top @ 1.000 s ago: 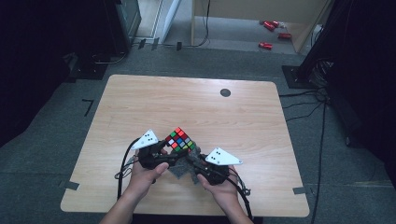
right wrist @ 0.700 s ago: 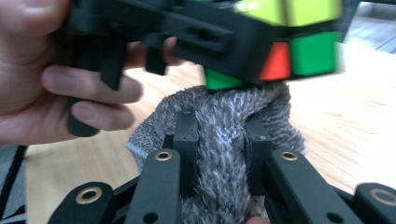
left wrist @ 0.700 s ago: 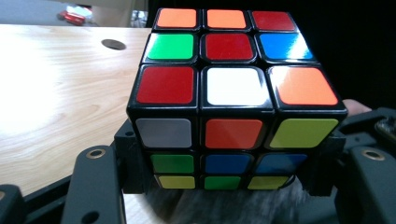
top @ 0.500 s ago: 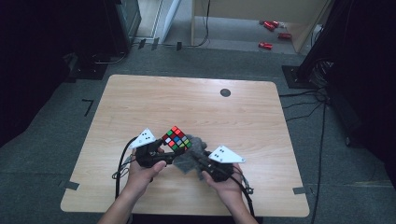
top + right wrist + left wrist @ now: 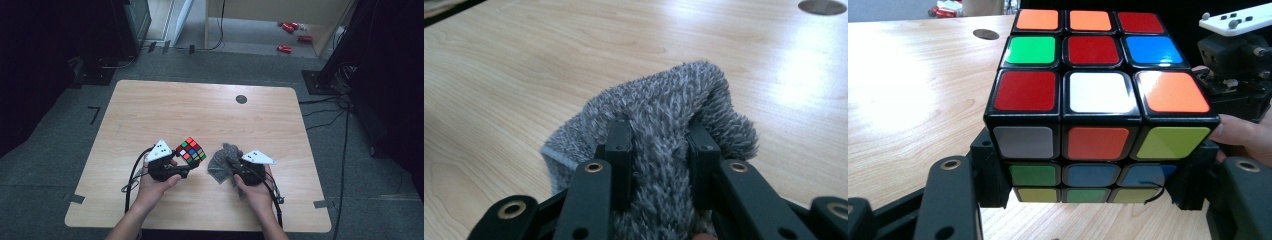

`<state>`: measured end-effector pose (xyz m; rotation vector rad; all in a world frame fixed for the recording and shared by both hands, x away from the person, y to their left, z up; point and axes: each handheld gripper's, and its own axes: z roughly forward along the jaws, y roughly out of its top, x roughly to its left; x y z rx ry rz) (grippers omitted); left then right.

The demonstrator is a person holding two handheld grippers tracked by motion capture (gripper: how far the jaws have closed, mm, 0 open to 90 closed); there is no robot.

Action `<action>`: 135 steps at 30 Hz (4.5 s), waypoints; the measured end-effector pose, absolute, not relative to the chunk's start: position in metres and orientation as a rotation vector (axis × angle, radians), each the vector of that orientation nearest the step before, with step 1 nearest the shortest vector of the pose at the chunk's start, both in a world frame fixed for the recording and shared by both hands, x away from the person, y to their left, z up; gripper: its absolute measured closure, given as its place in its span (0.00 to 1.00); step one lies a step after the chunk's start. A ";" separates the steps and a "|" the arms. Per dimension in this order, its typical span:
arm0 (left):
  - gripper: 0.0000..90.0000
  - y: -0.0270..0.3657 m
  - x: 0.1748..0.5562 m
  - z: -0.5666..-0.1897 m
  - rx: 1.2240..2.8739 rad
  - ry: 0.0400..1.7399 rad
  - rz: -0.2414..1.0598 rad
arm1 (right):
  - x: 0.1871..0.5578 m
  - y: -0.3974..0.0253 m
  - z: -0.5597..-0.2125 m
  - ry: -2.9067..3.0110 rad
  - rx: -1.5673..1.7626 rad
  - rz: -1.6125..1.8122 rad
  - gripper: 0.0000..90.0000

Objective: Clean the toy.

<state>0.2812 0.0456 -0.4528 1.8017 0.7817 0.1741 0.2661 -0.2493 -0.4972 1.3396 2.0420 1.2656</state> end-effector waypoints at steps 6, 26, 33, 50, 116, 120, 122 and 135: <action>0.39 0.044 0.281 -0.454 1.816 0.783 0.187 | 0.269 -0.252 -0.504 2.059 1.376 1.253 0.69; 0.39 0.051 0.284 -0.450 1.740 0.825 0.110 | 0.250 -0.222 -0.474 2.073 1.080 1.424 0.18; 0.39 0.041 0.280 -0.449 1.734 0.828 0.076 | 0.237 -0.192 -0.475 2.073 0.931 1.456 0.17; 0.39 0.017 0.269 -0.453 1.754 0.878 0.001 | 0.225 -0.176 -0.479 1.909 0.812 1.482 0.34; 0.21 0.006 0.256 -0.486 1.847 0.125 0.815 | 0.240 -0.217 -0.456 2.185 1.194 1.603 0.39; 0.26 0.005 0.254 -0.489 1.851 0.086 0.814 | 0.242 -0.215 -0.459 2.224 1.226 1.607 0.39; 0.32 0.003 0.252 -0.490 1.857 0.065 0.824 | 0.245 -0.214 -0.462 2.270 1.272 1.620 0.39; 0.38 0.025 0.269 -0.480 1.877 0.405 0.604 | 0.252 -0.251 -0.451 2.094 1.317 1.682 0.27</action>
